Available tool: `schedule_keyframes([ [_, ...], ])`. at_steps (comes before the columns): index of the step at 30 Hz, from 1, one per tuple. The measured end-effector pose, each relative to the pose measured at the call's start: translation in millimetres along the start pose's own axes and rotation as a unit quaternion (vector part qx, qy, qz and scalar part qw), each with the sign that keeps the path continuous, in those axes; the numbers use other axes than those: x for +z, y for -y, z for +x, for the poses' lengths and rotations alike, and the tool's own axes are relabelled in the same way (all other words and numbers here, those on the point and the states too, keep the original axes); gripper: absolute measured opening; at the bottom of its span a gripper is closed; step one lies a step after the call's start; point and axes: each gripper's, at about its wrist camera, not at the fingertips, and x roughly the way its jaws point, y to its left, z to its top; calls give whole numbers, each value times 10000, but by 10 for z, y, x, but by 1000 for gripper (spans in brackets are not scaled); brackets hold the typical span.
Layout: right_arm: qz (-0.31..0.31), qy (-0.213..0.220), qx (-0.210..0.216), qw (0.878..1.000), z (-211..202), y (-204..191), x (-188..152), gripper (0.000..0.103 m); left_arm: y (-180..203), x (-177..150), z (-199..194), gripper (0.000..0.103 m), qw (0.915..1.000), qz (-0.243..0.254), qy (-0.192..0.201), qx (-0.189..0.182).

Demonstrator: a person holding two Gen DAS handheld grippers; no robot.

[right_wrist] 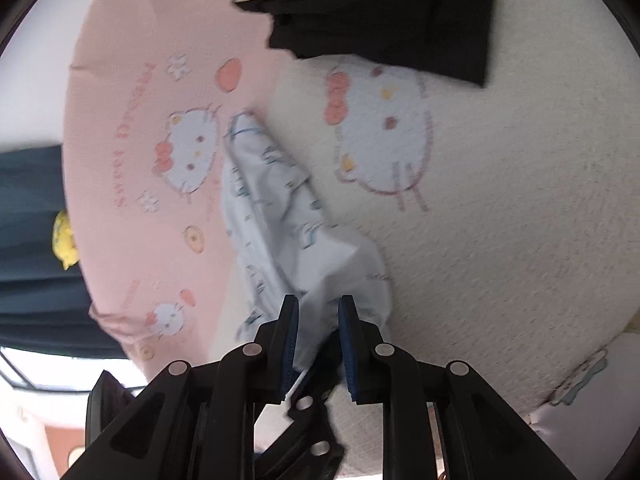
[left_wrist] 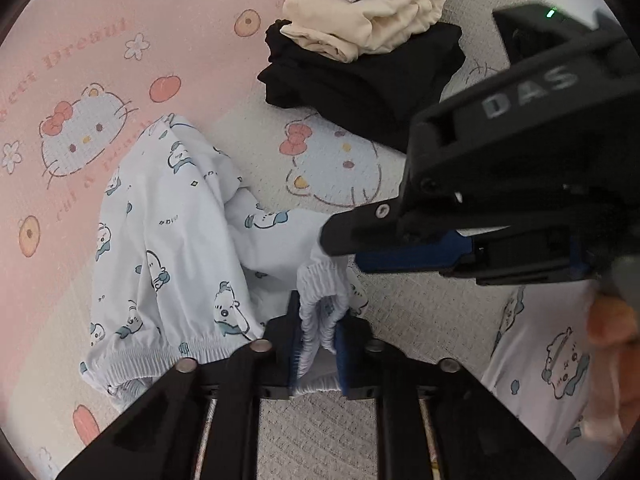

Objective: Fold clothes

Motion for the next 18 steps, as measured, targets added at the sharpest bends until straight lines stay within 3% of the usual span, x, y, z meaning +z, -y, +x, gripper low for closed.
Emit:
schedule_keyframes([
  [5,192,20,2,9998,-19,27,64,20,-148,-49,-117,10,9998,-184,12,34],
  [6,158,-6,-20,9999,-14,-4,72,22,-187,-64,-144,10,9997,-240,13,39],
  [9,52,-165,-26,9998,75,-92,59,44,-330,-162,-193,10,9991,-415,-43,93],
  [10,21,-242,-19,9997,115,-117,48,47,-387,-203,-209,10,9987,-486,-65,110],
  [13,-155,-358,-51,9992,179,-218,28,48,-533,-324,-252,10,9974,-697,-116,128],
  [18,-310,-183,-227,9991,174,-335,40,54,-679,-502,-280,10,9955,-903,-185,230],
])
